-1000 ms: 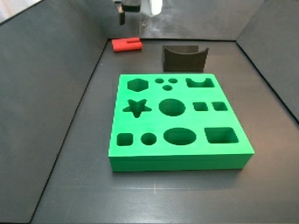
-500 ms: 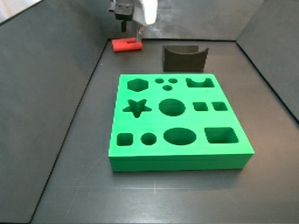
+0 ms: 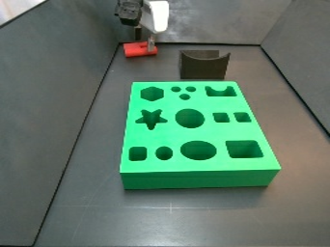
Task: Pick up the square-circle object. Move up. Place the square-circle object on the fixture. Regrasp the square-circle object. Move to above the board. Insert the square-circle object.
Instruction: Pick up the square-circle object.
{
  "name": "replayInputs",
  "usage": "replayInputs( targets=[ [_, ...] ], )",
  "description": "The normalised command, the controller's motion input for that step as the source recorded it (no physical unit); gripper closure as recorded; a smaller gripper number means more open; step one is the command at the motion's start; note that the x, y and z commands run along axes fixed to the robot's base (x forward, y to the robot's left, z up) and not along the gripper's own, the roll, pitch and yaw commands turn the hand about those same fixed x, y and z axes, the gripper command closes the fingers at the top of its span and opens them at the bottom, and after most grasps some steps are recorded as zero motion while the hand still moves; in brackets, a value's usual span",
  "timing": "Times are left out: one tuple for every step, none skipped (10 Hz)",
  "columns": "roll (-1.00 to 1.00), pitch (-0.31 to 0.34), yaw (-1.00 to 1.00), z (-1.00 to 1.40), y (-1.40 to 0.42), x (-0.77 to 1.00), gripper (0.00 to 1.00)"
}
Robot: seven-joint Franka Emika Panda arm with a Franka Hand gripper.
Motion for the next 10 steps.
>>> replayInputs(
  targets=[
    [-0.25, -0.170, -0.26, -0.42, 0.00, -0.08, 0.00],
    [-0.25, -0.341, -0.13, -0.25, 0.02, -0.53, 0.00],
    [-0.25, -0.489, -0.07, -0.13, 0.02, -0.47, 0.00],
    [-0.19, -0.500, 0.00, -0.13, 0.01, -0.39, 0.00],
    [-0.12, -0.404, 0.00, -0.20, 0.00, -0.21, 0.00],
    [-0.09, -0.260, 0.00, -0.23, 0.00, -0.04, 0.00],
    [-0.14, -0.261, 0.00, -0.26, 0.00, -0.06, 0.00],
    [-0.12, -0.139, 0.00, -0.18, 0.00, 0.00, 0.00],
    [0.00, 0.000, 0.00, 0.00, 0.00, 0.00, 1.00],
    [0.00, 0.000, 0.00, 0.00, 0.00, 0.00, 1.00]
  ],
)
